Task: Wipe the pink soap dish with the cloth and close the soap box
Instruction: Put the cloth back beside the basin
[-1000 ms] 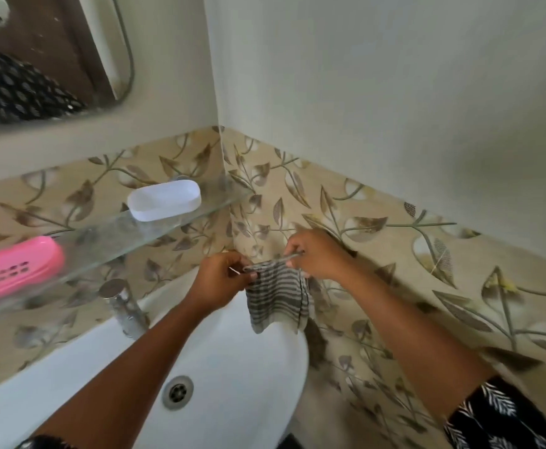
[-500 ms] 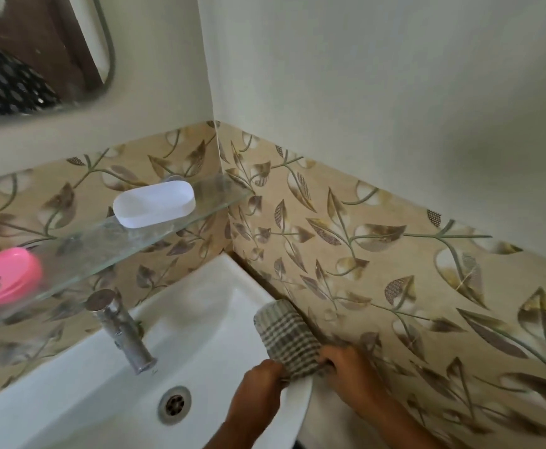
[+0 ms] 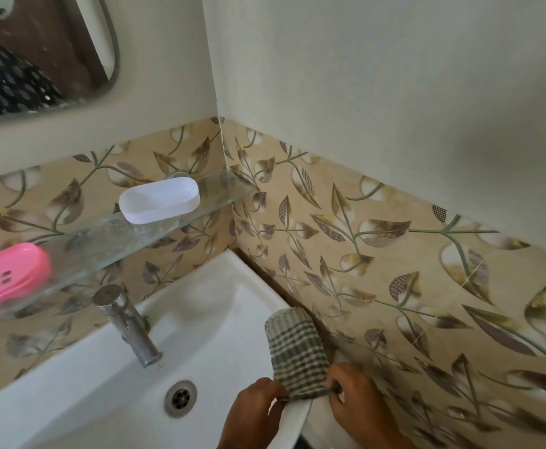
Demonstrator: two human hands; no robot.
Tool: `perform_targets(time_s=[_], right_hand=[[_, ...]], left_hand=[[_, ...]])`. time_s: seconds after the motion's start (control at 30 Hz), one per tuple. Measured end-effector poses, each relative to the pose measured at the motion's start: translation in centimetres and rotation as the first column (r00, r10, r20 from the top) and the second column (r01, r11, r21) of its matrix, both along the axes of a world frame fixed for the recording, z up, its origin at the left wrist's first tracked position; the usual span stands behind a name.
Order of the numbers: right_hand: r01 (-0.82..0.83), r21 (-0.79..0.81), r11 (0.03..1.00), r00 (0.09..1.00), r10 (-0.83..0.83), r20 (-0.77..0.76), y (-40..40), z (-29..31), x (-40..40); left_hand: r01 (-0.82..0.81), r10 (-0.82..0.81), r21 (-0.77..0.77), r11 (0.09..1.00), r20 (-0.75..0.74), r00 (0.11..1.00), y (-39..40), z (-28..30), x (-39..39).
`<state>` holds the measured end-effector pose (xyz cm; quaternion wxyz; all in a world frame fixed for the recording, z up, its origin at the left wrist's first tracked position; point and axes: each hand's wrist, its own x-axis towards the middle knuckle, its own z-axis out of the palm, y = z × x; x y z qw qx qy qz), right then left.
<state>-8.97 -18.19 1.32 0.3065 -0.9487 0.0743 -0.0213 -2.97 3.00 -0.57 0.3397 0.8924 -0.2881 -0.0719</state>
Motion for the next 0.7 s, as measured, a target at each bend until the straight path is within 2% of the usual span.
perform_targets(time_s=[0.13,0.37,0.5,0.6,0.7], right_hand=[[-0.044,-0.004,0.999,0.999,0.044,-0.003,0.1,0.1,-0.7],[-0.079,0.036,0.996,0.992,0.082,-0.097,0.3,-0.2,-0.8],[-0.054,0.071,0.996,0.986,0.064,-0.155,0.8,-0.5,-1.0],[-0.041,0.09,0.995,0.979,0.058,-0.194,0.6,-0.4,-0.6],[0.005,0.087,0.996,0.986,0.01,-0.168,0.4,0.6,-0.2]], left_hand=[[0.04,-0.038,-0.032,0.999,0.075,0.996,0.7,-0.6,-0.3],[0.036,-0.035,0.017,0.999,-0.05,0.998,1.1,0.0,-1.1],[0.021,-0.023,-0.012,1.0,-0.121,0.992,1.5,-0.3,-1.7],[-0.069,0.062,-0.053,0.996,-0.125,0.99,1.8,-1.3,-2.5],[-0.045,0.032,-0.08,0.996,-0.161,0.987,1.6,-1.1,-2.3]])
